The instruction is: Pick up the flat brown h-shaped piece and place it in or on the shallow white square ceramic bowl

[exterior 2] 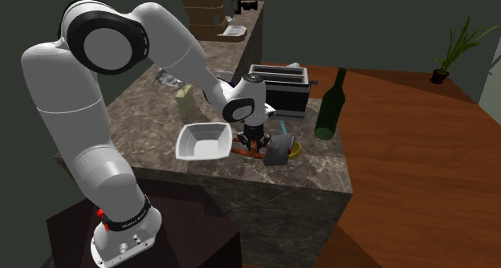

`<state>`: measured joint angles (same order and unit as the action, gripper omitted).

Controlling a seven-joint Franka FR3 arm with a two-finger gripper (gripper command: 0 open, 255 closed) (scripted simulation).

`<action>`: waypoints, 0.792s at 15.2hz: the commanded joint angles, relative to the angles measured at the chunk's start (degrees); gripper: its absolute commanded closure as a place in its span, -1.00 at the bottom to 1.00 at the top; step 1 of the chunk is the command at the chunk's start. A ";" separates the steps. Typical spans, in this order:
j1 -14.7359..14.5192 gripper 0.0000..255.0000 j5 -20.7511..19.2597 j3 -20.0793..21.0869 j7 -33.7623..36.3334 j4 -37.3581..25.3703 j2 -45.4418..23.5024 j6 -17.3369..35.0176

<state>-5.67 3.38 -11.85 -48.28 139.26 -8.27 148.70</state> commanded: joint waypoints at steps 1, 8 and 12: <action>0.06 1.00 -0.03 -0.08 0.00 0.00 -0.09 0.11; -0.14 1.00 -1.54 -0.46 1.08 -0.48 3.40 -3.77; -0.22 1.00 -2.55 -0.63 1.81 -1.08 6.02 -6.91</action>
<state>-5.86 1.10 -12.49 -46.58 138.20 -3.12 142.73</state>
